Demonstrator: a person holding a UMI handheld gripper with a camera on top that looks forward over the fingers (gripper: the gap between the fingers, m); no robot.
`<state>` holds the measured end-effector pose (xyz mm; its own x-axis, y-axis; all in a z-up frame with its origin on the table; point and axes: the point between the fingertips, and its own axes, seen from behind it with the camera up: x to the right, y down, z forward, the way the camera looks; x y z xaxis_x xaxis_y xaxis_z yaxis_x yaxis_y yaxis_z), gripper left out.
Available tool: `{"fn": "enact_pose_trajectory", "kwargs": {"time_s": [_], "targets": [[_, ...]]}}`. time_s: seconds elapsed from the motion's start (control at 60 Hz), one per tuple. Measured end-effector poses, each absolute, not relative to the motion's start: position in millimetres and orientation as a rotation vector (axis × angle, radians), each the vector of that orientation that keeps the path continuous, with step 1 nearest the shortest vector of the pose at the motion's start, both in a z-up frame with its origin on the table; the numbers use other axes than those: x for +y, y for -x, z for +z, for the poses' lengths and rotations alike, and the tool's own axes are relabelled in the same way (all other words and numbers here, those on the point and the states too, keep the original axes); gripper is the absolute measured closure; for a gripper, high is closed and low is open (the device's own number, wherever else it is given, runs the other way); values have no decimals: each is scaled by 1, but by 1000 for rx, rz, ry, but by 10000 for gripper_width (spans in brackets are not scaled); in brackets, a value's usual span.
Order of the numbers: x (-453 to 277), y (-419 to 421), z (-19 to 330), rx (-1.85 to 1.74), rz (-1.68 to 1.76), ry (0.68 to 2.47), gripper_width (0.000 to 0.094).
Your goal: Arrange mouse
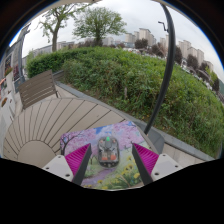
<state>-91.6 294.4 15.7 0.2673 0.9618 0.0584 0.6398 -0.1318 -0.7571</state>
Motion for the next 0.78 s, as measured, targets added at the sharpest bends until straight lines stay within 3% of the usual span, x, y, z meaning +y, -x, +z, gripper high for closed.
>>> {"fn": "enact_pose_trajectory", "kwargs": {"time_s": [0.217,0.35,0.783], "targets": [[216,11,96,-1570,637,1830,98],[175,-49,125,-1605,634,1827,97],[131,-115,120,-1654,594,1853,96]]}}
